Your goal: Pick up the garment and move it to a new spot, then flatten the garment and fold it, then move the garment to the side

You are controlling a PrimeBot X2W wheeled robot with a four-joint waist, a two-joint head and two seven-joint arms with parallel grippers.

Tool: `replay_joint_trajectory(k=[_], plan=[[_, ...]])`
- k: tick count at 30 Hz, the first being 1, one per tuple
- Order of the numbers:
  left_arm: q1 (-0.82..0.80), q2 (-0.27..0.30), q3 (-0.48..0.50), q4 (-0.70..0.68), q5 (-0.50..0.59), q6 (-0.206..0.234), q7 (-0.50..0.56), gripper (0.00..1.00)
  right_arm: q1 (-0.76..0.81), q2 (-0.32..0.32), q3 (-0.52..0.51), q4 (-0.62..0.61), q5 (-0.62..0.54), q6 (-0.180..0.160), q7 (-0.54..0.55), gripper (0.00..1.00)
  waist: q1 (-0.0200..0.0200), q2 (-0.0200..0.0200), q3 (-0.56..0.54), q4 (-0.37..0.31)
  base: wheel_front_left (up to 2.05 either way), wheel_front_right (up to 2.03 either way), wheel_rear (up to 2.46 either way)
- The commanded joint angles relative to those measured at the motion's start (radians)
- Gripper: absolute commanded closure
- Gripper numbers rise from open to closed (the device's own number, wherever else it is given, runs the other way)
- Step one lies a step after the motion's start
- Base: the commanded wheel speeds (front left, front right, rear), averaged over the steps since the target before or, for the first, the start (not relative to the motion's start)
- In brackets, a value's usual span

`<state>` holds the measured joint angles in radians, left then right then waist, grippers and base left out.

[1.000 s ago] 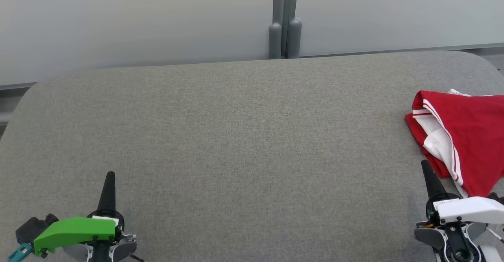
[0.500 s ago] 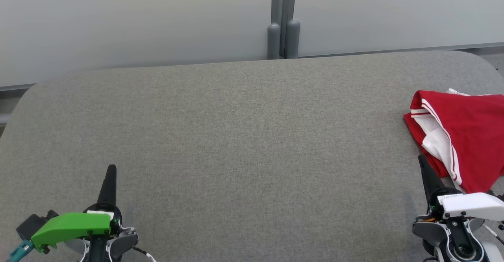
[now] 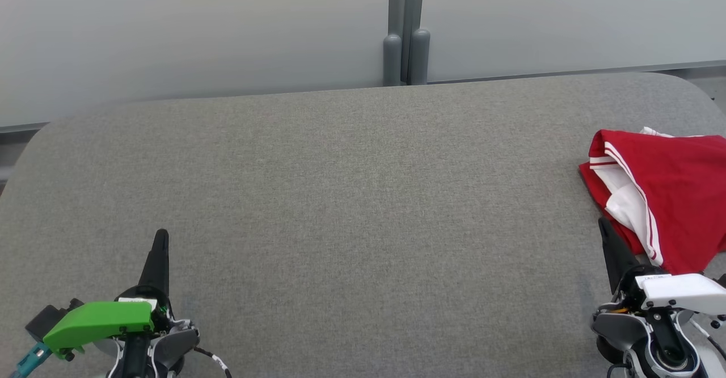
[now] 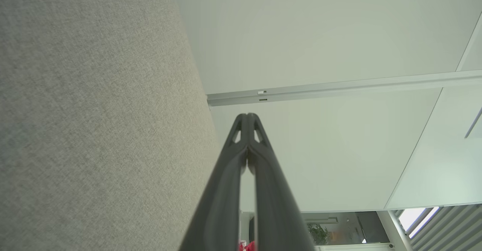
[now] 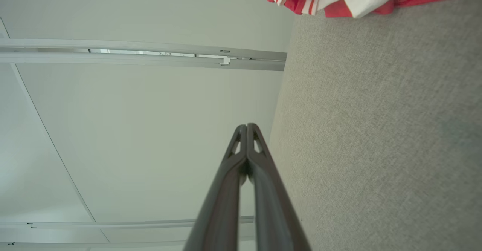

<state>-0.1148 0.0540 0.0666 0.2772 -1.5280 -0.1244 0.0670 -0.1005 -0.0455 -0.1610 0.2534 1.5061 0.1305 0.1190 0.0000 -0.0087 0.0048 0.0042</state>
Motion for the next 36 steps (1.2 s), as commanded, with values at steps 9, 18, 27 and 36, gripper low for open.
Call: replay_joint_trajectory(k=[9, 18, 27, 36], plan=[[-0.029, -0.004, 0.009, -0.005, -0.077, -0.008, 0.018, 1.0, -0.025, -0.007, 0.003, 0.004, 0.084, 0.0, 0.022, 1.0, 0.0, 0.0085, -0.001, -0.003, 0.0, 0.0, 0.0], [-0.03, -0.004, 0.01, -0.005, -0.087, -0.009, 0.023, 1.0, -0.025, -0.007, 0.003, 0.005, 0.103, 0.001, 0.027, 1.0, 0.0, 0.0087, -0.001, -0.004, 0.0, 0.0, 0.0], [-0.03, -0.004, 0.01, -0.005, -0.087, -0.009, 0.023, 1.0, -0.025, -0.007, 0.003, 0.005, 0.103, 0.001, 0.027, 1.0, 0.0, 0.0087, -0.001, -0.004, 0.0, 0.0, 0.0], [-0.03, -0.004, 0.01, -0.005, -0.087, -0.009, 0.023, 1.0, -0.025, -0.007, 0.003, 0.005, 0.103, 0.001, 0.027, 1.0, 0.0, 0.0087, -0.001, -0.004, 0.0, 0.0, 0.0]])
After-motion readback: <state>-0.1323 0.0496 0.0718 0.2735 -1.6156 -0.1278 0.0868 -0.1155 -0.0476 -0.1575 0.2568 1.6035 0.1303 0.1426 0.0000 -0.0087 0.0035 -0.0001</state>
